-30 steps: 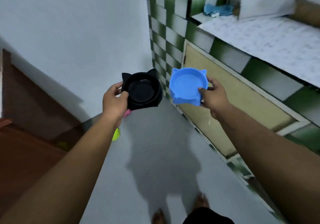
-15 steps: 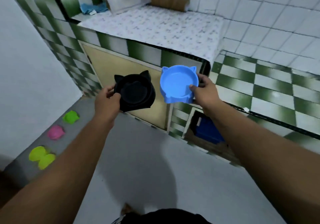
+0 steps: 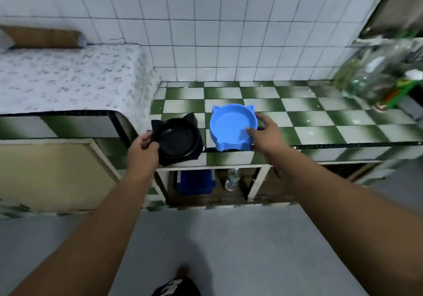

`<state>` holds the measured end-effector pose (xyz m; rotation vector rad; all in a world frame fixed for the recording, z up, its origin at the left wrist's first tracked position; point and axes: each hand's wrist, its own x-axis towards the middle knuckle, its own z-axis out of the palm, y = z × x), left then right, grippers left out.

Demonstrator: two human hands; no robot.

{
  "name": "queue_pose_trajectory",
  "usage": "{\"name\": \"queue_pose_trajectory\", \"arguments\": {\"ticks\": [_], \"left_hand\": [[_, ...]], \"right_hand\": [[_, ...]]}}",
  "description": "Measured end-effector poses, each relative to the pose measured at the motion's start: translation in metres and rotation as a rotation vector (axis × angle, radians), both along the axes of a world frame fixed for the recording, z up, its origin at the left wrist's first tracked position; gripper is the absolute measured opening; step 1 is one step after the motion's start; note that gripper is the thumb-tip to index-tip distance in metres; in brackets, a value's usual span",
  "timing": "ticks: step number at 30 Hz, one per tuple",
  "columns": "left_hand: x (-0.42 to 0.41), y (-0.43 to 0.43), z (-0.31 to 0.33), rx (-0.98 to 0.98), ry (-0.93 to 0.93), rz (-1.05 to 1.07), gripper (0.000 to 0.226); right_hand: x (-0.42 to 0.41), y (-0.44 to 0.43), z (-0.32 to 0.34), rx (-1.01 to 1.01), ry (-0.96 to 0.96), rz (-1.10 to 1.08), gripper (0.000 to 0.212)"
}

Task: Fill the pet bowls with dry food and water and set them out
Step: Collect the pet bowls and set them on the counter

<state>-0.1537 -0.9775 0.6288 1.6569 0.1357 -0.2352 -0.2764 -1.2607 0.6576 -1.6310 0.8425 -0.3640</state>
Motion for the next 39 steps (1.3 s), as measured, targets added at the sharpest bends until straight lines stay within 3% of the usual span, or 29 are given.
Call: {"name": "queue_pose_trajectory", "arguments": {"ticks": [16,33,39], "left_hand": [[0.111,-0.271,-0.024,-0.056,0.125,-0.214,0.032],[0.188,-0.454,-0.075,0.089,0.196,0.015,0.033],[0.212,-0.503,-0.087,0.194,0.065,0.001,0.035]], "right_hand": [[0.047,-0.225,-0.031,0.045,0.045,-0.346,0.049],[0.17,-0.426,-0.087,0.019,0.214,-0.137,0.047],[0.204,-0.466,-0.102,0.013,0.259,-0.084,0.046]]}}
